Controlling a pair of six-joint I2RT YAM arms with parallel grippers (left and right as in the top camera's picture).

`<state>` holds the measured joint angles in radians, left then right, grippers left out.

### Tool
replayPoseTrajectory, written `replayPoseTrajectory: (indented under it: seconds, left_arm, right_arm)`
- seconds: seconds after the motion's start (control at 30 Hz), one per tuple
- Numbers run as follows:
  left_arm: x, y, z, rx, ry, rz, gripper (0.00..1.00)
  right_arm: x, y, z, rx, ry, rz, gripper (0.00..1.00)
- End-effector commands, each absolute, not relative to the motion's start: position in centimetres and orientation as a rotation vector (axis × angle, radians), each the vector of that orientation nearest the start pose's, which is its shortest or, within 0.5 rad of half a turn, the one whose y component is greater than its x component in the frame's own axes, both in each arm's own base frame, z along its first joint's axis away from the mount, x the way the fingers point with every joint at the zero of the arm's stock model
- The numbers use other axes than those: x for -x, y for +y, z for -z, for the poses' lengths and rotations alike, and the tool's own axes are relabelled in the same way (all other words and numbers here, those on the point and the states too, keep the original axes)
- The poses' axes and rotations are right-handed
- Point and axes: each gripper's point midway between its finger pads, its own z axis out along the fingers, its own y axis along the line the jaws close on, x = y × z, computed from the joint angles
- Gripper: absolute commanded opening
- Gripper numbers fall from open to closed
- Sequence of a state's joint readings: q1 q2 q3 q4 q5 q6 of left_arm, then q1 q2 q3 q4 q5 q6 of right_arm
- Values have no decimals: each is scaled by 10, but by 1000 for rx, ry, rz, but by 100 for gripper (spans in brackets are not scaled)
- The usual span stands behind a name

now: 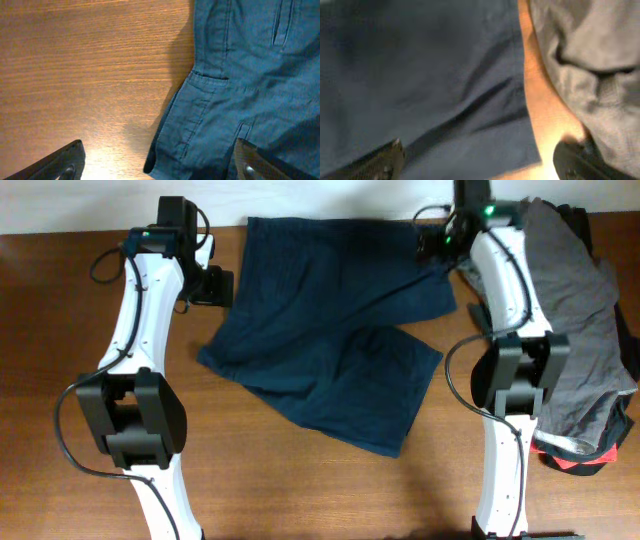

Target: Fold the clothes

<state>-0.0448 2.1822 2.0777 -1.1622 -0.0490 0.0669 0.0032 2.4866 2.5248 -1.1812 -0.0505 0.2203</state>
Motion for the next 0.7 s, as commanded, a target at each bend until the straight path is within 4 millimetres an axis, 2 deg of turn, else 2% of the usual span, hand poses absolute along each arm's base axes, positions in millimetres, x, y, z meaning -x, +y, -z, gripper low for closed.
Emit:
replayPoseTrajectory:
  seconds: [0.0, 0.13, 0.2, 0.3, 0.4, 0.53, 0.67]
  left_arm:
    - [-498, -15, -161, -214, 2756, -58, 99]
    - [-492, -30, -200, -220, 2684, 179, 99]
    - [-487, -32, -226, -217, 2629, 258, 99]
    - [-479, -28, -262, -208, 2550, 275, 99]
    - [-465, -26, -290, -278, 2486, 238, 99]
    - [-438, -27, -312, -383, 2465, 200, 99]
    - [-415, -26, -311, -380, 2526, 203, 99]
  right_arm:
    - [-555, 28, -216, -169, 2603, -240, 99]
    - [-517, 38, -262, -131, 2603, -281, 99]
    - [-498, 44, -280, -115, 2598, -306, 99]
    - [-486, 69, -314, -40, 2514, -430, 99]
    - [-472, 80, -340, -44, 2466, -464, 99]
    - [-450, 90, -373, -38, 2404, -490, 99]
    - [-416, 99, -404, -4, 2368, -493, 99]
